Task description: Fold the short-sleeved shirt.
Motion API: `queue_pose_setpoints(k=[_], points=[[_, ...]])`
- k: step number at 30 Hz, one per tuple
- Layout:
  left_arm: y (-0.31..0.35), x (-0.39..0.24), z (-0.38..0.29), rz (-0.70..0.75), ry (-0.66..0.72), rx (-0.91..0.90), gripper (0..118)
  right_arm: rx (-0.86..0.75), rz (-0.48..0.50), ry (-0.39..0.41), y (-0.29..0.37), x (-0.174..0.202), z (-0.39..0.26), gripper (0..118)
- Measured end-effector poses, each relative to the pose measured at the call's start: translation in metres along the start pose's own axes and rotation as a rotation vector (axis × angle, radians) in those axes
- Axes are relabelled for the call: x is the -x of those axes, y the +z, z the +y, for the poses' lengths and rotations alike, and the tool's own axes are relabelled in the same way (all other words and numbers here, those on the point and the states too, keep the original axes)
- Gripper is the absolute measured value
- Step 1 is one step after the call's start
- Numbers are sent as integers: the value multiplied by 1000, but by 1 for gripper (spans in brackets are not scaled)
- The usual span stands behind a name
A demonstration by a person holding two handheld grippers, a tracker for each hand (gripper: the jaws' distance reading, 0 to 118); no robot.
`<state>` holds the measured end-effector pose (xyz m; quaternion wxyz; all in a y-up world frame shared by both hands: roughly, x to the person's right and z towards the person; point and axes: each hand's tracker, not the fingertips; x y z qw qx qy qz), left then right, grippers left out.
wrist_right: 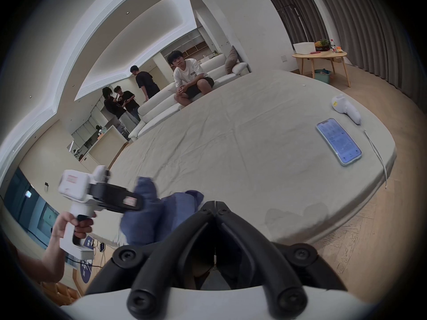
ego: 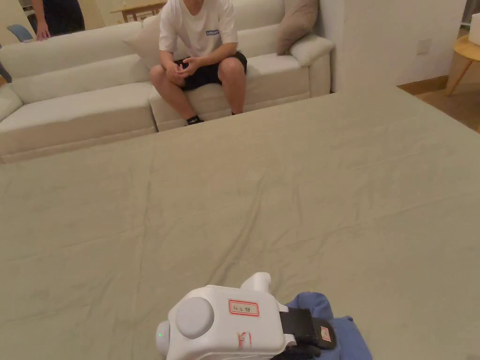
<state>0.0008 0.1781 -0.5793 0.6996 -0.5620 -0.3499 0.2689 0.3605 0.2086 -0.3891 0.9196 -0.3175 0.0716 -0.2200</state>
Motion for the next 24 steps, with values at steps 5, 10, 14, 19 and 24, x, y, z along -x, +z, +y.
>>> queue_pose_setpoints(k=[5, 10, 14, 19, 24], points=[[-64, 22, 1, 135, 37, 62, 4, -8, -30, -23, 16, -19, -5, 0], [-32, 20, -7, -70, 145, 53, 115, -9, -48, -43, 21, -35, -9, 0], [7, 19, -9, -109, 156, -51, 115, -4, -60, -59, 20, -44, -12, 0], [-11, 26, -9, -43, 70, -60, 0, 7, -66, -90, 17, -51, -18, 0], [-87, 32, -15, 1, 74, 56, 0, 13, -86, -104, 22, -54, -23, 0]])
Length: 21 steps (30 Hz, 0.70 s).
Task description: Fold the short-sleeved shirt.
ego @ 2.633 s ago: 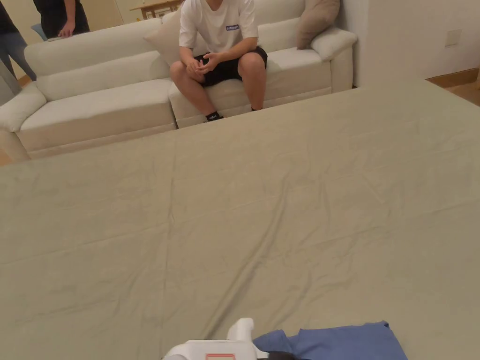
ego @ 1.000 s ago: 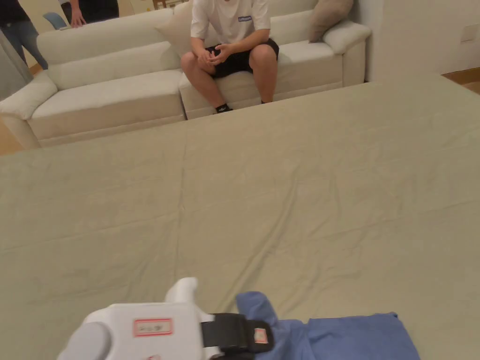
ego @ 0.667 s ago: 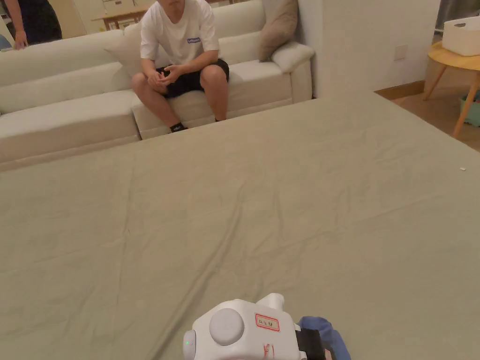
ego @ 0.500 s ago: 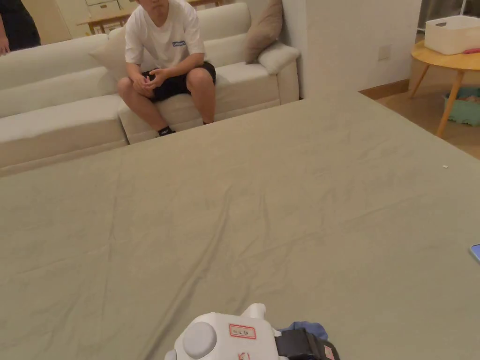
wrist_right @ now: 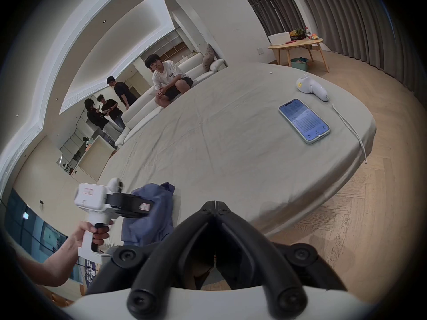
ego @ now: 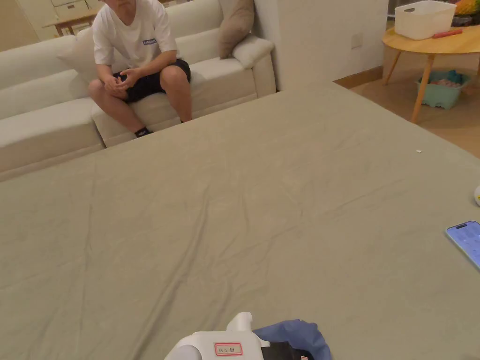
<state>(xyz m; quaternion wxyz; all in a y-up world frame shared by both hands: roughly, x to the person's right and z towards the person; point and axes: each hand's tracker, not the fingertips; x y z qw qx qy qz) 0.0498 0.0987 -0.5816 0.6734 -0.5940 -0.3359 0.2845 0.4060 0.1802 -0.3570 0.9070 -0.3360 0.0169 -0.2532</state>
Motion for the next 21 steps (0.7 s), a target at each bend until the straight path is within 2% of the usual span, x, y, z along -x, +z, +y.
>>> queue_pose_setpoints(k=[5, 8, 10, 11, 14, 16, 20, 21], points=[[-55, 15, 11, 16, 11, 61, 0, 12, -26, -10, 7, -3, -3, 0], [-40, -3, 3, -47, -7, 82, 0, 31, -22, -11, 1, -1, -4, 0], [-10, -7, 0, -128, -29, 55, 0, 64, 15, -3, -13, 6, -4, 0], [13, -4, -1, -101, -38, 21, 0, 89, 44, 5, -25, 13, -3, 0], [85, -7, -10, 20, -38, -92, 0, 194, 216, 53, -76, 45, 4, 0], [124, 4, -15, 65, -6, -162, 0, 278, 403, 17, -118, 69, 9, 0], [192, 24, -34, 48, 42, -269, 0, 580, 790, -254, -213, 97, 6, 0], [204, 28, -38, 69, 31, -273, 0, 639, 797, -285, -233, 99, 2, 0]])
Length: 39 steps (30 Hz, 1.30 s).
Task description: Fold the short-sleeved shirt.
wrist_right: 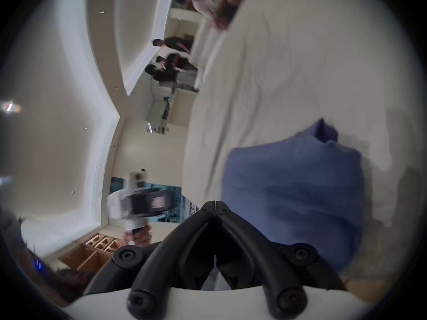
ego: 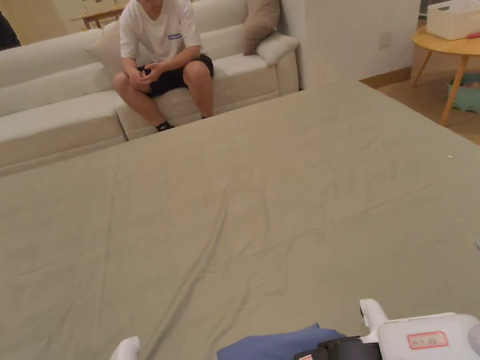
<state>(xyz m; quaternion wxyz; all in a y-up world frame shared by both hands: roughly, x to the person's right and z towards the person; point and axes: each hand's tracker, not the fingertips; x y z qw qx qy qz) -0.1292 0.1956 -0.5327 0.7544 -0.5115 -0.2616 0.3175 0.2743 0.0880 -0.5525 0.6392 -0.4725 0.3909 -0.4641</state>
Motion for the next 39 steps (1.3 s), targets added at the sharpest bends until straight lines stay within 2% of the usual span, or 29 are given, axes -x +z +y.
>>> queue_pose_setpoints(k=[3, 4, 6, 8, 9, 12, 13, 14, 15, 16, 17, 20, 24, 28, 30, 31, 32, 33, 34, 35, 36, 38, 39], points=[[25, 15, -4, 43, 30, -16, 0, 48, -384, -10, -13, -27, 18, 0], [29, 21, -5, 17, 56, -14, 0, 61, -374, -14, -11, -36, 19, 0], [33, 40, -1, -58, 118, -12, 0, 62, -219, -101, -1, -51, 21, 0], [32, 45, 0, -79, 129, -8, 0, 47, -272, -61, 7, -50, 19, 0], [30, 45, -1, -76, 122, -7, 0, 40, -294, -9, 10, -49, 17, 0], [21, 45, 1, -94, 113, 11, 0, 23, -300, -52, 15, -45, 10, 0], [18, 51, 3, -101, 114, 17, 5, 23, -303, -53, 16, -45, 9, 0], [13, 55, 5, -101, 115, 20, 25, 21, -308, -46, 19, -45, 8, 0], [7, 59, 7, -102, 120, 24, 58, 18, -317, -38, 20, -45, 7, 0], [1, 63, 10, -99, 124, 26, 103, 18, -322, -34, 21, -45, 6, 0], [-11, 61, 8, -106, 133, 28, 118, 18, -325, -31, 22, -45, 6, 0], [-37, 72, 21, -170, 164, 83, 117, 17, -338, -25, 26, -45, 4, 0], [-77, 77, 22, -85, 133, 204, 117, 11, -335, -27, 32, -48, 0, 0], [-120, 50, 5, -139, 102, 297, 116, -5, -321, -39, 33, -48, -5, 0], [-138, 59, 3, -148, 81, 319, 116, -12, -323, -33, 34, -48, -8, 0], [-140, 54, 2, -222, 81, 291, 115, -14, -323, -30, 36, -50, -7, 0], [-143, 49, 1, -235, 77, 313, 109, -19, -319, -21, 38, -51, -9, 0], [-143, 52, 4, -205, 77, 312, 93, -27, -320, -16, 40, -52, -11, 0], [-141, 54, 6, -122, -6, 311, 56, -35, -322, -18, 42, -53, -13, 0], [-141, 57, 7, -54, -47, 309, 31, -45, -319, -25, 45, -53, -15, 0], [-141, 65, 9, -88, -44, 331, 30, -53, -310, -40, 47, -54, -16, 0], [-147, 76, 16, -174, 75, 358, 30, -60, -312, -41, 49, -53, -20, 0], [-147, 79, 19, -191, 57, 362, 30, -69, -317, -29, 48, -49, -21, 0]])
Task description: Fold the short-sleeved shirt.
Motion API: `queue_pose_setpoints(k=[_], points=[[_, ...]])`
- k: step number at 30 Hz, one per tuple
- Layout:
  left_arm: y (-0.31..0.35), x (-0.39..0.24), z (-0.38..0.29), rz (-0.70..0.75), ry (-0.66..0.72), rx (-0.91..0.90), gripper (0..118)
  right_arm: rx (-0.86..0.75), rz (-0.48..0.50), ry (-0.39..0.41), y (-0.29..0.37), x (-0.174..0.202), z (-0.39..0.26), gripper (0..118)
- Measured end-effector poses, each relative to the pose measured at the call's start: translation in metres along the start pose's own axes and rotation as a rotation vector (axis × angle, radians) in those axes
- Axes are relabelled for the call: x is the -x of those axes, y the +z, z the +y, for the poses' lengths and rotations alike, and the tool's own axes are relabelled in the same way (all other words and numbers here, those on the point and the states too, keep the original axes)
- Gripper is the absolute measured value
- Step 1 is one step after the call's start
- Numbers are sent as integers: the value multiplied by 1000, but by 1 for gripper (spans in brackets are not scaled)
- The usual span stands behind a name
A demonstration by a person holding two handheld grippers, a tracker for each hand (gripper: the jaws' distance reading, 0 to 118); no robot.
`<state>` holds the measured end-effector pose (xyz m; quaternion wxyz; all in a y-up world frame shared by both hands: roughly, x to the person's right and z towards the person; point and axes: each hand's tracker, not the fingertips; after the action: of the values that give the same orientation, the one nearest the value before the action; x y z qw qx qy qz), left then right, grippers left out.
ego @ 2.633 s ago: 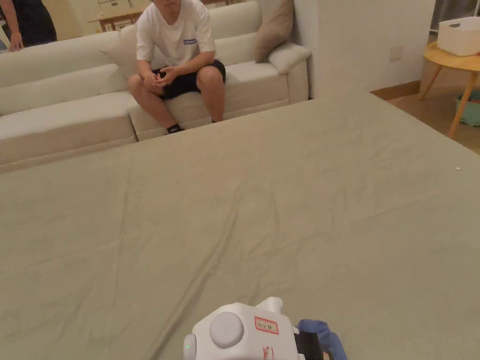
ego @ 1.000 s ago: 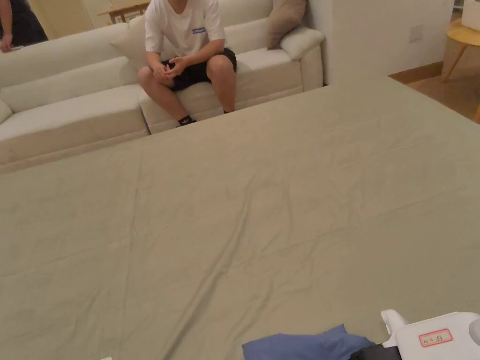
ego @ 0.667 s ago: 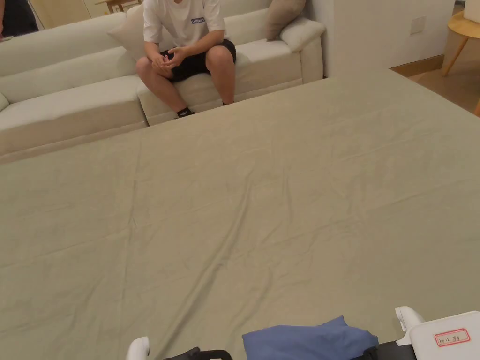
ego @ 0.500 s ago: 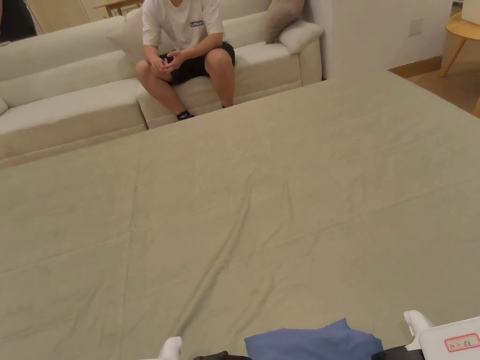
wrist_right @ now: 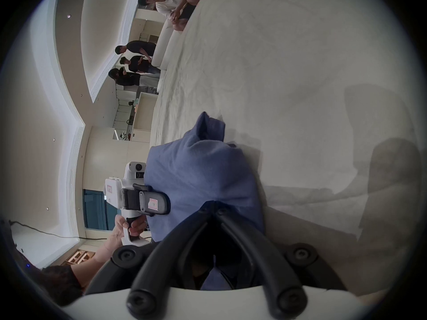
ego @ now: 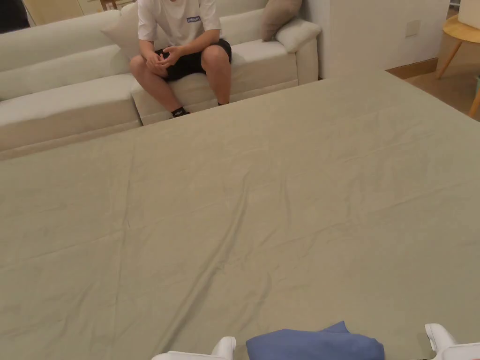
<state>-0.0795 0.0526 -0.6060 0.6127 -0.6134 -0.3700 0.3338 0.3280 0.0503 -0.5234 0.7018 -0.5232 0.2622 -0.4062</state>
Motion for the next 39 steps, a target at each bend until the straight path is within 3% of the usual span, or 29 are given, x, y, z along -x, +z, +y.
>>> queue_pose_setpoints(k=[7, 10, 16, 25, 27, 29, 35, 36, 39], points=[[50, -6, 9, -30, -107, 20, 29, -5, 45, 112, 0, 45, -2, 0], [113, 18, 18, 27, -140, -15, 29, -6, 94, 169, -4, 70, 3, 0], [270, 67, 15, 195, -151, -78, 29, 38, 88, 243, -38, 114, 11, 0], [505, 163, 13, 492, 40, -65, 29, 72, 105, 270, -122, 153, 23, 0], [535, 169, 6, 535, 98, -69, 29, 100, 115, 230, -142, 153, 24, 0], [561, 183, 3, 561, 140, -77, 29, 112, 104, 239, -155, 155, 23, 0], [588, 232, -6, 490, 179, -124, 29, 164, 54, 224, -176, 150, 21, 0], [587, 240, -8, 480, 190, -129, 32, 164, 49, 219, -177, 150, 21, 0], [574, 256, -17, 531, 267, -151, 74, 158, 43, 195, -177, 147, 23, 0]])
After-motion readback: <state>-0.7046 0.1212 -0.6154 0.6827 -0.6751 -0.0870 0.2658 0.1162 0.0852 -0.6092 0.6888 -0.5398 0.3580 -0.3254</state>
